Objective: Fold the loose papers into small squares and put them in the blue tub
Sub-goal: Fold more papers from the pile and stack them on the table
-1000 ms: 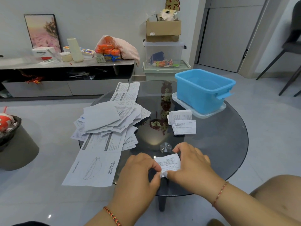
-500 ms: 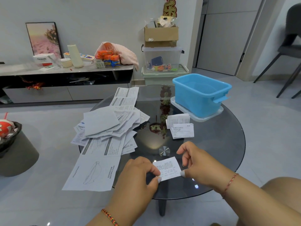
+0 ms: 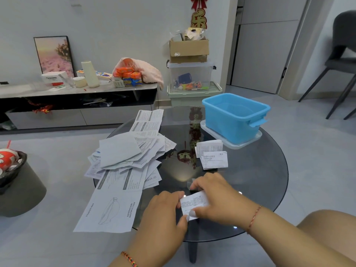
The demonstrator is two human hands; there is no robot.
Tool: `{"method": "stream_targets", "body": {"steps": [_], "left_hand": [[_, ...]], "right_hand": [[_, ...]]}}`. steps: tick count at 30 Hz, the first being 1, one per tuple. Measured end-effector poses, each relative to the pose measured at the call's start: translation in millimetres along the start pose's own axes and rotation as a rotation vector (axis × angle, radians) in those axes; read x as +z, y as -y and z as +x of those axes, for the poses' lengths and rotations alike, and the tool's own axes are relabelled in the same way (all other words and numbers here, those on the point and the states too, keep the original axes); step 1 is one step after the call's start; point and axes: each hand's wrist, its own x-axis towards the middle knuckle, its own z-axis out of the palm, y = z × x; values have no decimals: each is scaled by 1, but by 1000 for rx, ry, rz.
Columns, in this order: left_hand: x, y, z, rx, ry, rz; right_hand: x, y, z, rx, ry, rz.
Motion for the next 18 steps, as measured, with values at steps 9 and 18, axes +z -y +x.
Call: {"method": "stream_targets", "body": {"steps": [9,18], "left_hand": [[1,-6,1,-85,-43,-116],[0,-17,8,-162,-196,-450]], "right_hand": [[-1,-1,-4,-161,-46,46],[-18,-13,-7,-50,-281,301]]}}
